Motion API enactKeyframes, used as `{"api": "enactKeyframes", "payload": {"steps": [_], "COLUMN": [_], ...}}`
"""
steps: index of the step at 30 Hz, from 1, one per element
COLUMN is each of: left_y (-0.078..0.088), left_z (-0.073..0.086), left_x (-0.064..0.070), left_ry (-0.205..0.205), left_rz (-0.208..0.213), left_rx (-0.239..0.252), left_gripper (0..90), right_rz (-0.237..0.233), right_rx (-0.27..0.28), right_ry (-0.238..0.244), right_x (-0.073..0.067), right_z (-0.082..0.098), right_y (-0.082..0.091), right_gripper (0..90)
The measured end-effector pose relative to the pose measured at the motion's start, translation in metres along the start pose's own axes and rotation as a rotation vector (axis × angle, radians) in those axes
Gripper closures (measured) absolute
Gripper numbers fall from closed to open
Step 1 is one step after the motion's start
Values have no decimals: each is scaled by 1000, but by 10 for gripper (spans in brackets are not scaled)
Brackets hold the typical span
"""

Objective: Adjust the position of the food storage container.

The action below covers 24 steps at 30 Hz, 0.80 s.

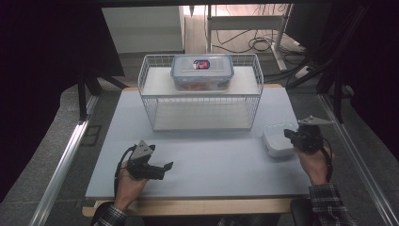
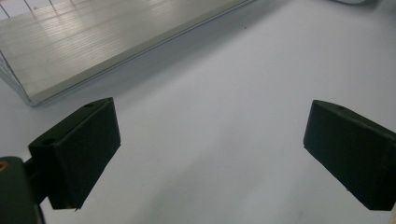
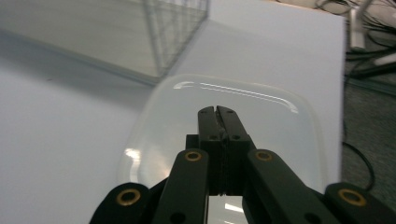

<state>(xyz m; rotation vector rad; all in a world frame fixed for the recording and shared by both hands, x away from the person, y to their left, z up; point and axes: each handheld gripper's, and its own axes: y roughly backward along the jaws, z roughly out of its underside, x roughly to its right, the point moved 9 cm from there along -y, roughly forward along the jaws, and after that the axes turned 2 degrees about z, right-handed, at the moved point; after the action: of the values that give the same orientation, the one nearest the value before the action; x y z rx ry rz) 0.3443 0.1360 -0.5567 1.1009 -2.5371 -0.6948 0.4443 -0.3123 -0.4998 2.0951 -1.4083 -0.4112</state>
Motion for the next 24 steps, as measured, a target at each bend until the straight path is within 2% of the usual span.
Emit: {"api": "enactKeyframes", "payload": {"steps": [8, 11, 15, 17, 24], "left_y": [-2, -2, -3, -3, -5], "left_z": [1, 1, 1, 1, 1], "left_x": [1, 1, 1, 1, 2], "left_ry": [-17, -26, -25, -26, -42], "left_rz": [-4, -14, -12, -9, -12], "left_rx": [-13, -15, -17, -18, -27], "left_gripper": [36, 35, 36, 36, 35], "right_rz": [119, 142, 161, 163, 143], "right_rx": [5, -5, -31, -27, -21], "right_ry": [-43, -54, -47, -46, -70], "right_x": [41, 51, 58, 60, 63], "right_z": [4, 7, 12, 13, 15], "right_y": [-1, -4, -13, -17, -21], "right_gripper": [890, 891, 890, 889, 892]}}
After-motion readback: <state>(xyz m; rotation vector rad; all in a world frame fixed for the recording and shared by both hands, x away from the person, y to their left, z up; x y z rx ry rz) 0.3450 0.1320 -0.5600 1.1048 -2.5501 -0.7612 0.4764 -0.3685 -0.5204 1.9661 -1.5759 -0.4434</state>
